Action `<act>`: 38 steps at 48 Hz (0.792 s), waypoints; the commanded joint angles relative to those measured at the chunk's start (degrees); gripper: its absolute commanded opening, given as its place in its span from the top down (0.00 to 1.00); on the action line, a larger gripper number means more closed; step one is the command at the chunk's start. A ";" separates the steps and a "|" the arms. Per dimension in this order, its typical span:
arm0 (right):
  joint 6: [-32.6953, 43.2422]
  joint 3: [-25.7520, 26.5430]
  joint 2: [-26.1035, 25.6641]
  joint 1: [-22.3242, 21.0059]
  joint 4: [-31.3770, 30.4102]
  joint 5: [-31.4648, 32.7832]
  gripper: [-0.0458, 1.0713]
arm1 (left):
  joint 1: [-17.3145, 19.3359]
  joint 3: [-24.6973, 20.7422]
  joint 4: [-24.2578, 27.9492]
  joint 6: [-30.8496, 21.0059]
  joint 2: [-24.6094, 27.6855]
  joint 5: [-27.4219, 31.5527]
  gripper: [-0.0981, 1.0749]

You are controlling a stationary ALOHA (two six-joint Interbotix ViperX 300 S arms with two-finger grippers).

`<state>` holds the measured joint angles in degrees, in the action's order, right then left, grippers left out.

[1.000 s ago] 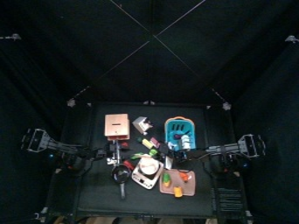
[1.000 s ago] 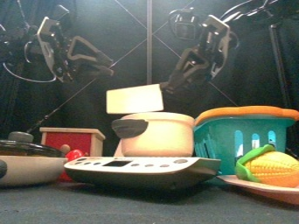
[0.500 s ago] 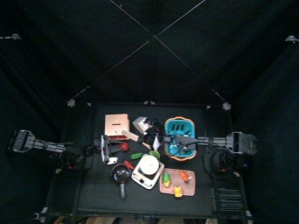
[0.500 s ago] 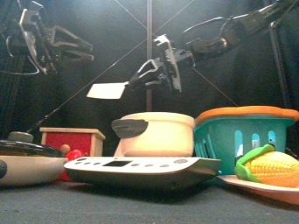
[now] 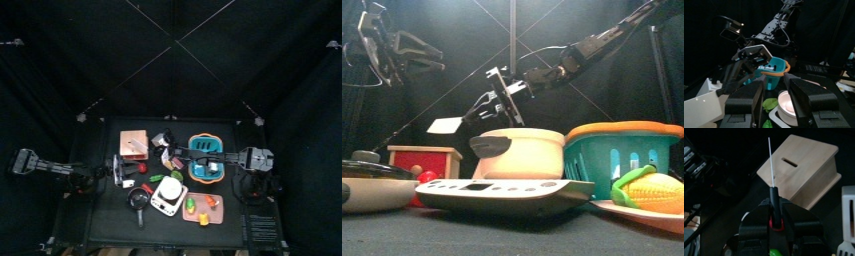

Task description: Place cleaver on drawer

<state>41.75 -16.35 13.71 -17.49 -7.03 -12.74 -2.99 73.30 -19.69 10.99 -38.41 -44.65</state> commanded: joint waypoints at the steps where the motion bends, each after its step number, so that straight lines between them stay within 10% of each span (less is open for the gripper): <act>1: 0.00 3.25 0.44 -0.62 1.23 -1.05 0.52 | -0.09 -0.62 0.09 0.00 0.09 -0.44 0.28; 38: 0.00 8.70 6.50 -0.53 5.01 -0.70 0.36 | 0.26 -0.53 0.09 0.00 0.09 0.09 0.28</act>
<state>41.84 -9.32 21.53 -17.93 -1.93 -13.27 -2.90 73.39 -19.69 10.99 -38.41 -44.38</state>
